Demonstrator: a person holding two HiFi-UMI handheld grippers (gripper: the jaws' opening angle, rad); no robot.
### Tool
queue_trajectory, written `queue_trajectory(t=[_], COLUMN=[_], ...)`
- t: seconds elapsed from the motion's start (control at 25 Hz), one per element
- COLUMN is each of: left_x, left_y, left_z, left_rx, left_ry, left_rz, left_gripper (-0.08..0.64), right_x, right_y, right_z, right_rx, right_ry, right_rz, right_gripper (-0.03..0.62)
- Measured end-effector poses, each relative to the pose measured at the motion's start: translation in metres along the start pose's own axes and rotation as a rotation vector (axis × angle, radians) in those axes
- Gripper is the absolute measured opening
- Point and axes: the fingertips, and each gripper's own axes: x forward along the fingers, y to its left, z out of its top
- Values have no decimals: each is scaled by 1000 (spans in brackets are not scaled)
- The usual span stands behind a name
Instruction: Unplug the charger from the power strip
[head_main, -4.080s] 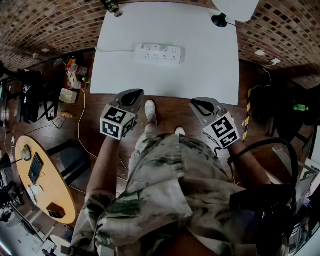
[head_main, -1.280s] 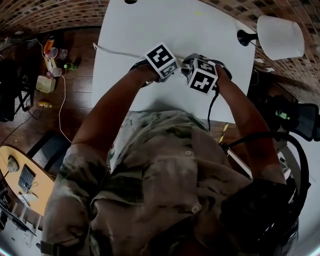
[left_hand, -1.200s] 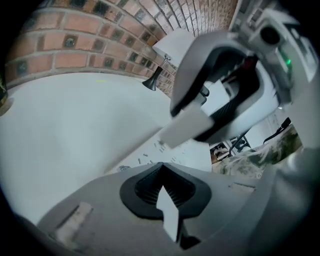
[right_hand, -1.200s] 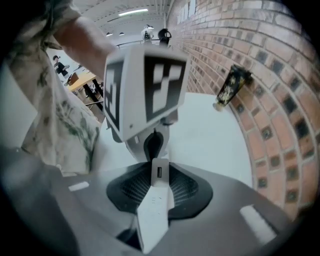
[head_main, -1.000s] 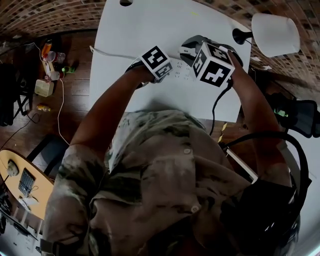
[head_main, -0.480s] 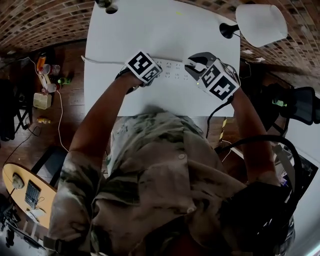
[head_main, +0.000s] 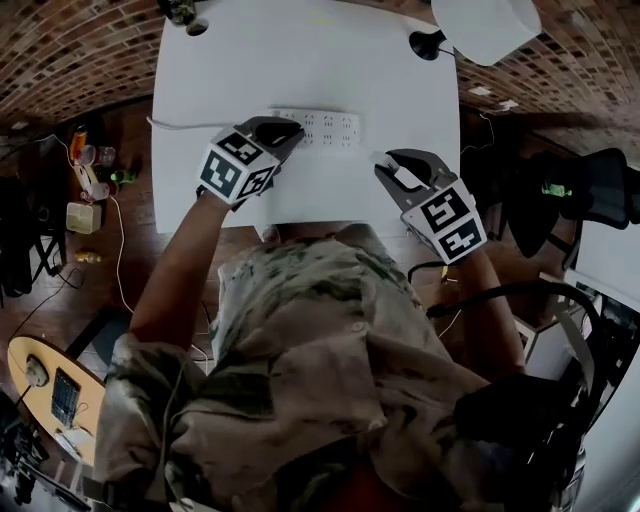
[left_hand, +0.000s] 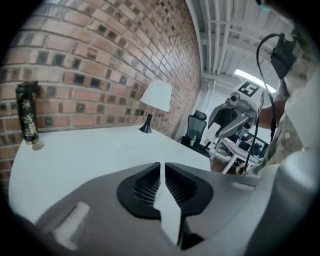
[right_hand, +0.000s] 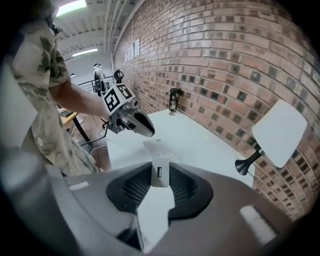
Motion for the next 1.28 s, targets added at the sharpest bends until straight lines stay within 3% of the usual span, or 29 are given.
queue_trajectory(t=[0.12,0.24,0.36,0.56,0.68,0.8,0.96,1.28], left_x=[-24,-41,-47,-39,-44,-47,-51,-85], left_y=[-36,-78,-129,-220,-271,-313,-353,-402], left_z=[9,10,-3,-13,-20,-33,-48,-70], left_rx=[-23,-55,-111,-131,-166,-190,-174,-145], left_ry=[-116,-173,-182,-210,-261,-250,-198,-241], left_rz=[50,104,180,294,373,434,445,463], left_gripper=[31,31,31,29,29,29,29,29], right_x=[-22,-42,-70,-119,-135,-146,-167,-192], right_y=[14,23,26,26,39,53,76,145], right_z=[-16,-37,-68,-121,-146,-165,-179,-172], right_rx=[23,8,20,2,-34,-62,-52,-95], right_ry=[-89,-154,-201,-282,-321,-342,-364,-386], right_rz=[18,43,84,111,171,237,256,297], right_gripper=[107,107,107,107,107,107,107,107])
